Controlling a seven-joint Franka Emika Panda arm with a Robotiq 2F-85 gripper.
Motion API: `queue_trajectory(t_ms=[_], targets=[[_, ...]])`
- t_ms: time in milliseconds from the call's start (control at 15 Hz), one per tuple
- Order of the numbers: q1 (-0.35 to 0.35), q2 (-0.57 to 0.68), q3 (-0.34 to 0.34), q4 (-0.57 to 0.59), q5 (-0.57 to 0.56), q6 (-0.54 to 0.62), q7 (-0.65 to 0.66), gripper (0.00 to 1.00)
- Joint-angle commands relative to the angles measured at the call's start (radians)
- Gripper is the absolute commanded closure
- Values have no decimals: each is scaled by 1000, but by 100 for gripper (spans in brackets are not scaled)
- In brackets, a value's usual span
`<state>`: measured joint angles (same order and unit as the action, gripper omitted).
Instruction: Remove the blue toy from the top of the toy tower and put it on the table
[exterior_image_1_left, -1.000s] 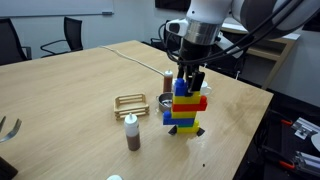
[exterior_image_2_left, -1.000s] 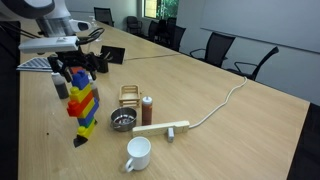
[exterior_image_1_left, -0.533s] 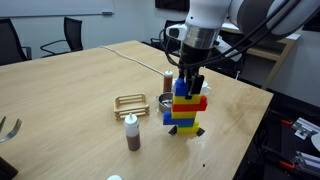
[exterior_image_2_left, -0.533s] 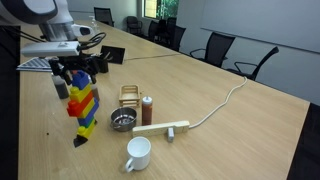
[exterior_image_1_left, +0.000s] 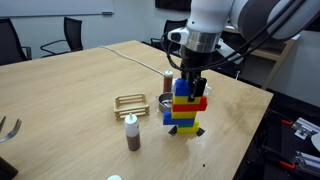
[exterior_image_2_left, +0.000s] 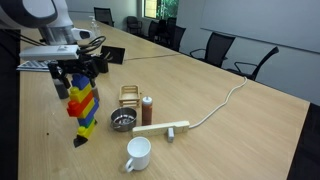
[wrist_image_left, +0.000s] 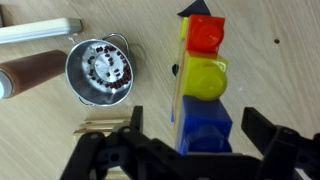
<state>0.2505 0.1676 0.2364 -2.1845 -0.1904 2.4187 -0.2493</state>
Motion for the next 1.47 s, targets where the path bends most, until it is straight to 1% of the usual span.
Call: queue_trajectory(t_ms=[0, 67, 133, 200, 467, 533, 667, 1400], targets=[[-10, -2, 3, -11, 1, 11, -26, 11], [-10, -2, 2, -13, 0, 15, -23, 28], [-9, -1, 1, -14, -3, 17, -21, 33], [-9, -1, 1, -15, -5, 20, -17, 42], [-9, 2, 1, -14, -3, 22, -16, 68], [-9, 1, 1, -14, -1, 21, -16, 76], [-9, 0, -1, -12, -2, 19, -7, 88], [-13, -6, 4, -14, 32, 22, -20, 88]])
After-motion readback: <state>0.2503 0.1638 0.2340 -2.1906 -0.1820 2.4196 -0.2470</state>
